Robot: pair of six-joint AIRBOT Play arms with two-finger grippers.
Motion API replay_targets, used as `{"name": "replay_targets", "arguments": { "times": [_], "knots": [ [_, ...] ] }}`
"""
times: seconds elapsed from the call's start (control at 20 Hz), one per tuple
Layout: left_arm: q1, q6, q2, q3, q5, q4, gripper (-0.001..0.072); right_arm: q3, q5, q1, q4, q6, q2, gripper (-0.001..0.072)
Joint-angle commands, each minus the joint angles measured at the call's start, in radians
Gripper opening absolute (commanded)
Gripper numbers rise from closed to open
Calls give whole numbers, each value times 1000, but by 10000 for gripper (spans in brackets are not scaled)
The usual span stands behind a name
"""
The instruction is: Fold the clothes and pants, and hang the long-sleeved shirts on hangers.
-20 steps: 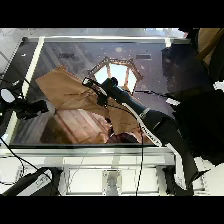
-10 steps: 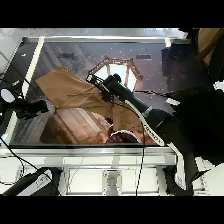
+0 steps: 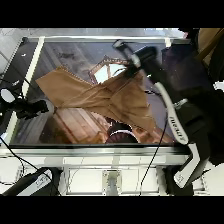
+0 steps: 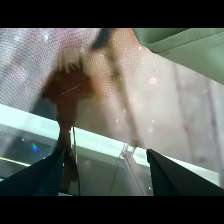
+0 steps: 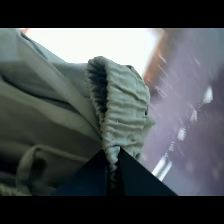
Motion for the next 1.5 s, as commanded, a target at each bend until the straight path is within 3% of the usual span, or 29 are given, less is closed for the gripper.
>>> {"name": "replay_targets", "arguments": {
  "times": [0.0, 0.15, 0.25, 0.3, 0.35, 0.4, 0.6, 0.75, 0.8, 0.9, 1.0, 1.3, 1.35, 1.45],
  "knots": [
    [0, 0, 0, 0, -1, 0, 560, -4, 47, -223, 38, 66, 19, 33],
    [0, 0, 0, 0, -1, 0, 561, -4, 57, -405, 69, 173, 19, 33],
    [0, 0, 0, 0, 0, 0, 561, -5, 56, -501, 189, 224, 19, 35],
    [0, 0, 0, 0, 0, 0, 561, -10, 52, -541, 291, 248, 19, 198],
    [0, 0, 0, 0, 0, -3, 560, -23, 49, -575, 402, 248, 19, 537],
    [0, 0, 0, 0, 0, -3, 561, -36, 61, -597, 475, 248, 19, 562],
    [2, -19, 0, 0, 21, -3, 561, -40, 283, -648, 433, 228, 44, 550],
    [1, -282, -5, 0, 240, -18, 561, -40, 384, -659, 473, 156, 117, 549],
    [1, -334, -15, 0, 324, -69, 561, -40, 381, -656, 531, 133, 152, 548],
    [-8, -323, -61, 1, 436, -221, 560, -40, 359, -647, 676, 91, 220, 539],
    [-19, -287, -138, 1, 449, -305, 560, -40, 342, -624, 791, 37, 287, 412],
    [2, -309, -342, 1, 496, -568, 535, -40, 327, -576, 830, 17, 407, 413],
    [1, -309, -360, 1, 540, -602, 441, -40, 329, -576, 830, 17, 412, 413],
    [-14, -309, -382, 1, 629, -639, 403, -40, 336, -576, 835, 18, 416, 413]
  ]
}}
